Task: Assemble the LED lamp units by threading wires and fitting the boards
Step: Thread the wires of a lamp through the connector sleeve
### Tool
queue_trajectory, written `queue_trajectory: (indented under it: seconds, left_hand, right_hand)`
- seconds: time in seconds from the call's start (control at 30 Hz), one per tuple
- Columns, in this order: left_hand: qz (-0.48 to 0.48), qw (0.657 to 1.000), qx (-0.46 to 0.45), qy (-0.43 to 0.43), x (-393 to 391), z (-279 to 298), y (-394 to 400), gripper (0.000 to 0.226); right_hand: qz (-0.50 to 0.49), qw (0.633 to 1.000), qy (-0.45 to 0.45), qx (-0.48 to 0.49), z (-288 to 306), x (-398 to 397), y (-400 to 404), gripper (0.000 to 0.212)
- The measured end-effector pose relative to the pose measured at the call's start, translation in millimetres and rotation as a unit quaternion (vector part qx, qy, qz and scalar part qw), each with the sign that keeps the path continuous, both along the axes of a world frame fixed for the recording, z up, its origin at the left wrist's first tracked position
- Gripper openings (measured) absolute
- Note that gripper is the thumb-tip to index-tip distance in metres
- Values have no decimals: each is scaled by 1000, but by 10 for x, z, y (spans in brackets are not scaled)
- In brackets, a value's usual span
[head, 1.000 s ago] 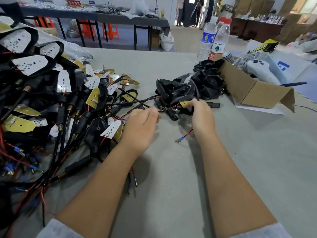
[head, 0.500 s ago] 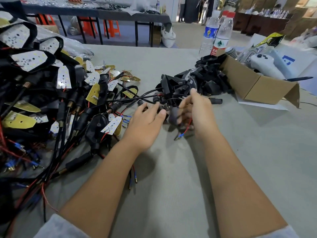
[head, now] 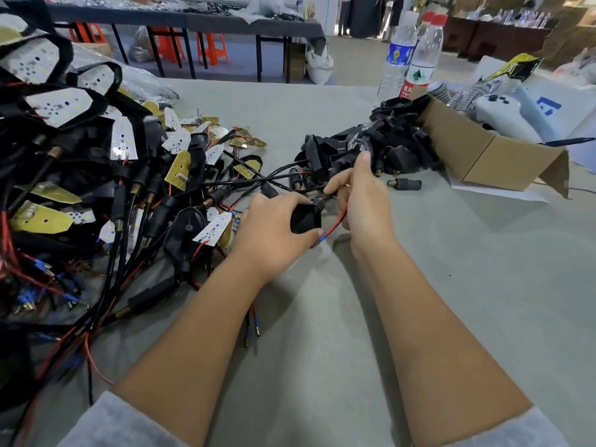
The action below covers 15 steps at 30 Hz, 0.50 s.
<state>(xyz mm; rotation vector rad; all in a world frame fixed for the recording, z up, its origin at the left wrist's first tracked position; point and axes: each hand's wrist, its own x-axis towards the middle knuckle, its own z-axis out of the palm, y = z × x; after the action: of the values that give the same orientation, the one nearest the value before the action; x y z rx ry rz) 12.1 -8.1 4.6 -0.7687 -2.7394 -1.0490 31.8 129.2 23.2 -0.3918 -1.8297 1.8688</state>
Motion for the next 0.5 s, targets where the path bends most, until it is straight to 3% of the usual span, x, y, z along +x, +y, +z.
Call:
queue_trajectory:
  seconds: [0.2,0.3,0.43,0.5]
  left_hand:
    - [57,994,92,-25,-24,19,15,35]
    - [71,973,204,-82,-53,65,9,20]
    - [102,945,286,-117,-55,78,12,24]
    - [113,922,335,-158,-61,83,20,26]
  right_hand:
    - [93,980,75,-161,21,49,78,51]
    - [131,974,75,-168,36,63,49,38]
    - [213,965,66,-140,41,76,-41,14]
    - [239,961,64,-125,26,81,-78,12]
